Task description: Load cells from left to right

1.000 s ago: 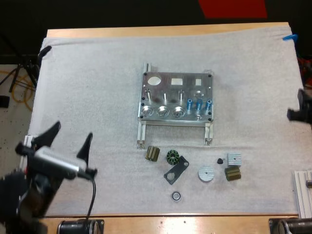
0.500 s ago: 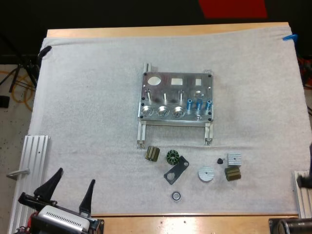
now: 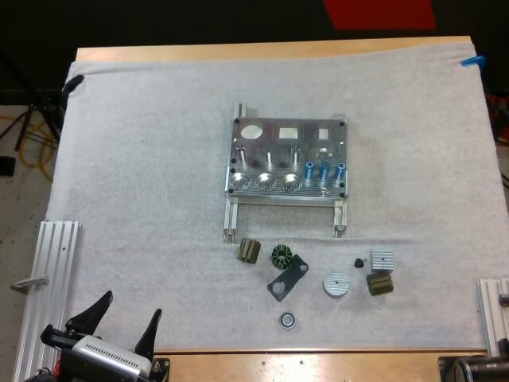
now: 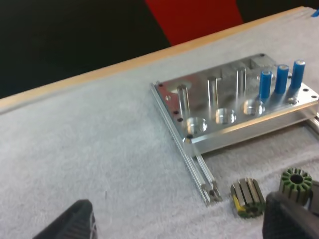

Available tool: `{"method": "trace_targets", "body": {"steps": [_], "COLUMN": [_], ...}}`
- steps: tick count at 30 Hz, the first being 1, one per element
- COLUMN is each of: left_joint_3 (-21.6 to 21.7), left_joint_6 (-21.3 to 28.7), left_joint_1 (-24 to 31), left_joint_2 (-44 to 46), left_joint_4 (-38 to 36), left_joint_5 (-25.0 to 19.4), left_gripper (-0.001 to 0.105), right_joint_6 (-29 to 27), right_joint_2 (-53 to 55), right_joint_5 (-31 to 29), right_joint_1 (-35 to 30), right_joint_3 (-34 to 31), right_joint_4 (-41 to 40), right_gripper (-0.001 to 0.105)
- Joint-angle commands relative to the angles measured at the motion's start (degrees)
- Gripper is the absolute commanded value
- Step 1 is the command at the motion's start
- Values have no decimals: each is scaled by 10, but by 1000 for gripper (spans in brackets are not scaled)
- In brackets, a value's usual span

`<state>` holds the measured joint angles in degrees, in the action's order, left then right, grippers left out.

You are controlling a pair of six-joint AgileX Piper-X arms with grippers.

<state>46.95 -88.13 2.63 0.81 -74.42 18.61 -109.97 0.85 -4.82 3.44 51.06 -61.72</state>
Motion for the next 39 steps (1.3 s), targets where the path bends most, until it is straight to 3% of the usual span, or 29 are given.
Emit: {"method": "trace_targets", "body": {"steps": [1, 7, 14, 21, 39], "left_joint_3": [2, -35, -121, -183, -191], "left_joint_6": [-6, -6, -40, -66, -69], "left_joint_1": [-1, -1, -1, -1, -1], "left_joint_2": [78, 78, 77, 77, 77], "left_joint_4": [15, 86, 180, 189, 191], "left_joint_5": [1, 1, 1, 1, 1], "left_gripper": [67, 67, 67, 67, 67], "right_joint_6": [-9, -8, 9, 32, 35], "right_joint_2": [22, 22, 22, 21, 21], "right_joint_5": [-10, 20, 70, 73, 71], "right_joint_1": [-1, 1, 1, 1, 1], "right_joint_3": [-1, -52, -126, -188, -226], "right_joint_4": [2, 52, 96, 93, 59], "right_gripper": [59, 59, 59, 59, 59]}}
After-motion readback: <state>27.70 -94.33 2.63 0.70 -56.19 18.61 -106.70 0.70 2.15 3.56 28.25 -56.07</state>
